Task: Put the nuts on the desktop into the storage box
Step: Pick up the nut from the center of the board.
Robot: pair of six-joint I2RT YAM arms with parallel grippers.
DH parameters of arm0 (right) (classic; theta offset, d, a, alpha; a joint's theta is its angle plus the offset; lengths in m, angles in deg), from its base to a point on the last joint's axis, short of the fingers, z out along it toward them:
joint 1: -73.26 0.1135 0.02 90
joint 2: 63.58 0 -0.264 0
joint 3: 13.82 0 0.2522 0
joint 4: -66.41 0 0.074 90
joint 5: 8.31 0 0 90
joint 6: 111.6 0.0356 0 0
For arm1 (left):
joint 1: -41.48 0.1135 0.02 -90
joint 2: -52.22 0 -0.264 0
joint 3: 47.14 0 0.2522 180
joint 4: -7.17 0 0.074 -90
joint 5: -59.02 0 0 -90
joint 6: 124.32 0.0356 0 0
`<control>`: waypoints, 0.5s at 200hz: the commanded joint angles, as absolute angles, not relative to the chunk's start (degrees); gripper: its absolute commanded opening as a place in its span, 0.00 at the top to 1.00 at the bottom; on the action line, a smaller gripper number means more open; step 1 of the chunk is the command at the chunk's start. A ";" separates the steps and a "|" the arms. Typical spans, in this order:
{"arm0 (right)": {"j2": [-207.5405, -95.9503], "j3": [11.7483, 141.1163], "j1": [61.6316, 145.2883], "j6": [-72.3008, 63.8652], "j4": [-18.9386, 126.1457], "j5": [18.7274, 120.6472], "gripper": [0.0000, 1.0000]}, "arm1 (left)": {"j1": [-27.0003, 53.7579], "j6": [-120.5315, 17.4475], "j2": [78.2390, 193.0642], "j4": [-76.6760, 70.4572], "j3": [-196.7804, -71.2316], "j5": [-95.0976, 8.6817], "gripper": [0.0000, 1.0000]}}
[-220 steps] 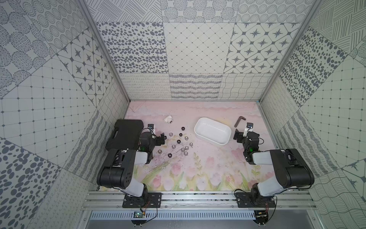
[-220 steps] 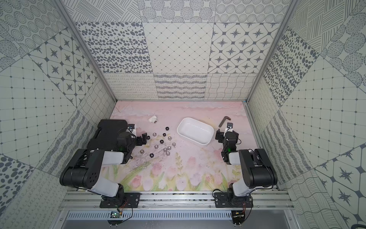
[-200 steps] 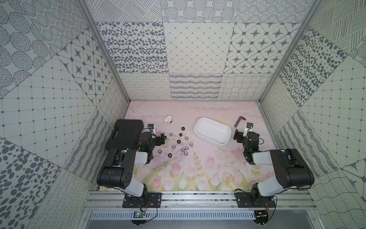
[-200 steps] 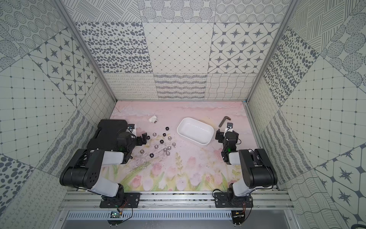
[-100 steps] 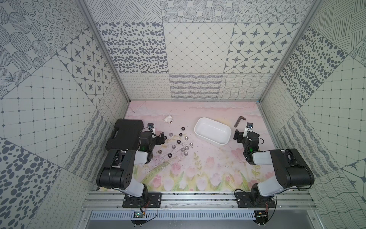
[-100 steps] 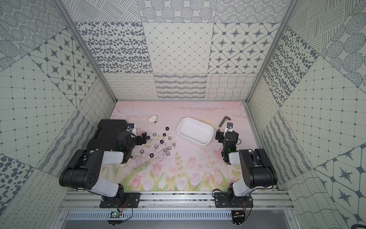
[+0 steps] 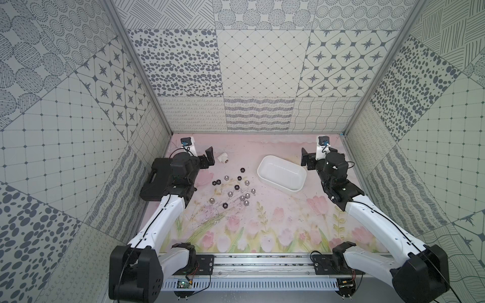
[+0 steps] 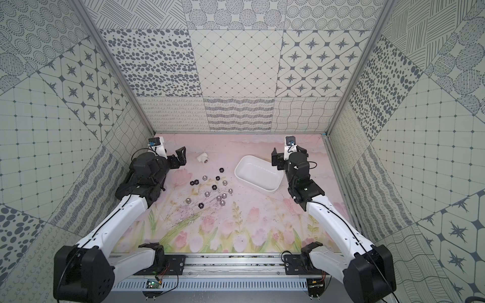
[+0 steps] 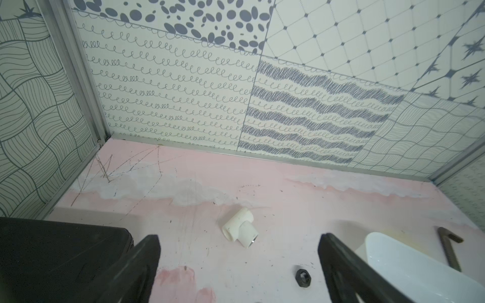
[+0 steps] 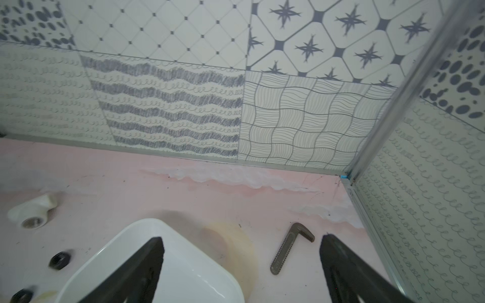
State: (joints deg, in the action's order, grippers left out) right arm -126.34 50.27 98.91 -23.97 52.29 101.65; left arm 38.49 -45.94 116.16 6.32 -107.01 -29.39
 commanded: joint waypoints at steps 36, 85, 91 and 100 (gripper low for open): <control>-127.31 60.47 114.38 -22.03 21.76 96.67 0.03 | 36.04 -50.44 112.22 -19.88 -116.69 -40.87 0.01; -135.49 60.12 123.82 -17.24 17.14 95.48 0.03 | 34.49 -50.14 113.90 -22.32 -117.21 -40.50 0.01; -136.63 59.98 124.19 -16.44 17.14 95.09 0.03 | 34.35 -50.21 114.11 -22.71 -117.45 -40.43 0.01; -138.57 59.53 124.72 -15.56 17.42 94.17 0.03 | 34.25 -50.23 114.26 -23.17 -117.59 -40.43 0.01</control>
